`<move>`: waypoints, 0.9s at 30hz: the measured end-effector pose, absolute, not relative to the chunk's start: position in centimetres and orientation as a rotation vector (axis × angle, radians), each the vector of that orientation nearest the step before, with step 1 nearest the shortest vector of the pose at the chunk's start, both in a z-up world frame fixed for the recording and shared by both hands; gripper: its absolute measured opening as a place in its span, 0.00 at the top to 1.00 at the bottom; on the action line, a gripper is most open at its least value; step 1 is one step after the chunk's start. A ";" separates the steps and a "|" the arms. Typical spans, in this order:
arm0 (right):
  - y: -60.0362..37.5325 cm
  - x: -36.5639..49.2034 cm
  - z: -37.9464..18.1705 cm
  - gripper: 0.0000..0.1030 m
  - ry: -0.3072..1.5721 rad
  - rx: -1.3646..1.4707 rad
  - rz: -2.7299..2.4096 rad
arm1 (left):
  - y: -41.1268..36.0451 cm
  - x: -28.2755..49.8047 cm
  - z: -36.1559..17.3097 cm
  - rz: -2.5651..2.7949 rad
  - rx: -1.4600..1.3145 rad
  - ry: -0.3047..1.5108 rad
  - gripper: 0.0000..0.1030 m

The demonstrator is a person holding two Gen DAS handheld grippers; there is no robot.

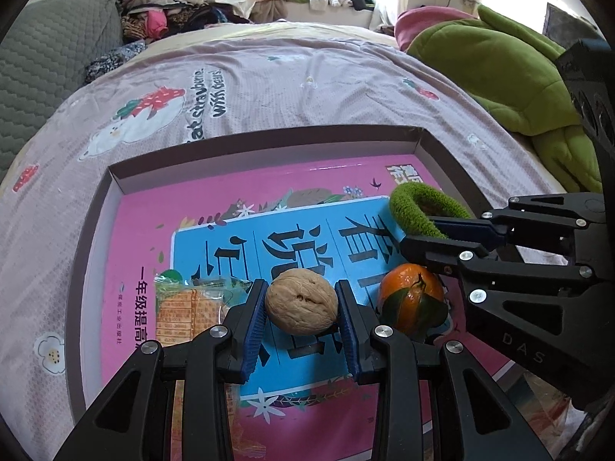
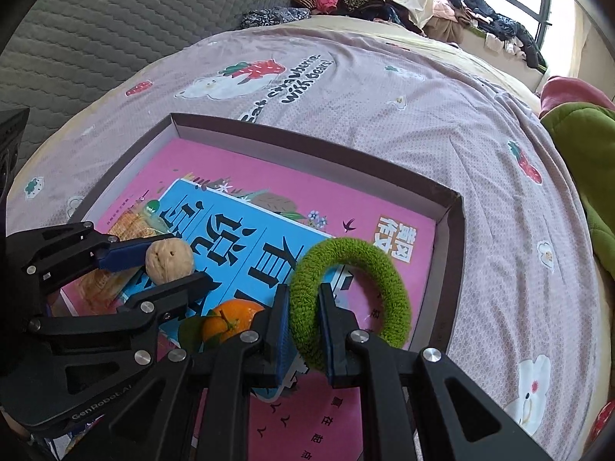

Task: Organize objects
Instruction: 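Lower the walnut and green ring over the blue book in the tray, then open the left gripper to drop the walnut while the right releases the ring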

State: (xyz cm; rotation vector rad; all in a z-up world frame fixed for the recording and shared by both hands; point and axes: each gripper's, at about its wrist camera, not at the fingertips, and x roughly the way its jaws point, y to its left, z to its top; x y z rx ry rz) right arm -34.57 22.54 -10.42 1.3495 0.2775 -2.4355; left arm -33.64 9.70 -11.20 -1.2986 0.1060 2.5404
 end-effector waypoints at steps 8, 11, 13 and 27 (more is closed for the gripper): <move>22.5 -34.5 -10.5 0.86 0.268 1.358 -2.442 | 9.8 -33.7 -11.3 2.537 -1.313 0.116 0.65; 22.5 -34.4 -10.4 0.86 0.270 1.356 -2.446 | 9.8 -33.8 -11.3 2.536 -1.320 0.120 0.64; 22.5 -34.3 -10.3 0.85 0.269 1.352 -2.445 | 9.6 -33.8 -11.2 2.532 -1.327 0.114 0.62; 23.2 -33.5 -8.4 0.72 0.219 1.286 -2.489 | 8.6 -33.1 -9.2 2.539 -1.300 0.024 0.40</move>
